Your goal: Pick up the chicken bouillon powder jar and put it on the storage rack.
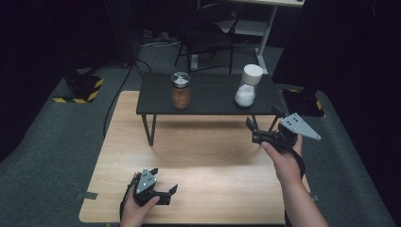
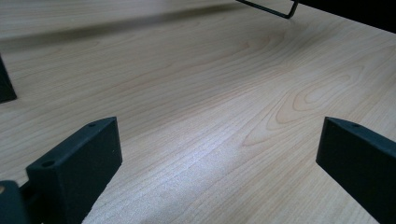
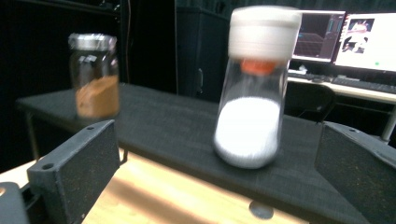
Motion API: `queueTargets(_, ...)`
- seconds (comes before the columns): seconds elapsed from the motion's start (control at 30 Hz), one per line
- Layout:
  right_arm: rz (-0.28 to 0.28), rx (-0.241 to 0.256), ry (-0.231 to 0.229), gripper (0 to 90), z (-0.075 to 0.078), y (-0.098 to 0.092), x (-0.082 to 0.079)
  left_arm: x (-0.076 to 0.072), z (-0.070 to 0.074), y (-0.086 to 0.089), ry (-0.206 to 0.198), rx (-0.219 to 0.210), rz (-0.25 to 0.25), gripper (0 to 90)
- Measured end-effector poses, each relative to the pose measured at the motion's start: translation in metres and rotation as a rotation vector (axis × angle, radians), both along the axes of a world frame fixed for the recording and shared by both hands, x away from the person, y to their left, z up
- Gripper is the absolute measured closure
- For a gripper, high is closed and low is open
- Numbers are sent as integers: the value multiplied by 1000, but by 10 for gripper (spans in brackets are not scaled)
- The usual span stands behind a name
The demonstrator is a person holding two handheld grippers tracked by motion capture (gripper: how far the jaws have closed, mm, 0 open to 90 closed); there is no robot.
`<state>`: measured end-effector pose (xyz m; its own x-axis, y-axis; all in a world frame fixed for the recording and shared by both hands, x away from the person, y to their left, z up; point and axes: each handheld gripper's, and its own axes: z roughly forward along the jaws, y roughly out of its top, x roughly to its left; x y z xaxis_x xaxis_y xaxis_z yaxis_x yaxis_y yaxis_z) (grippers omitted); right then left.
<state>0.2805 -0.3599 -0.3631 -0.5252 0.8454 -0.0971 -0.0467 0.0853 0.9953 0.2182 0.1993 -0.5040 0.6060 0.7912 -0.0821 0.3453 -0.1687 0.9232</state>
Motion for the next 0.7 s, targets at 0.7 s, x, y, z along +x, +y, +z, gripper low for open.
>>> queueTargets(0.7,7,-70,78,0,-87,-38,-57,0,1,0,-1,6,-4,4)
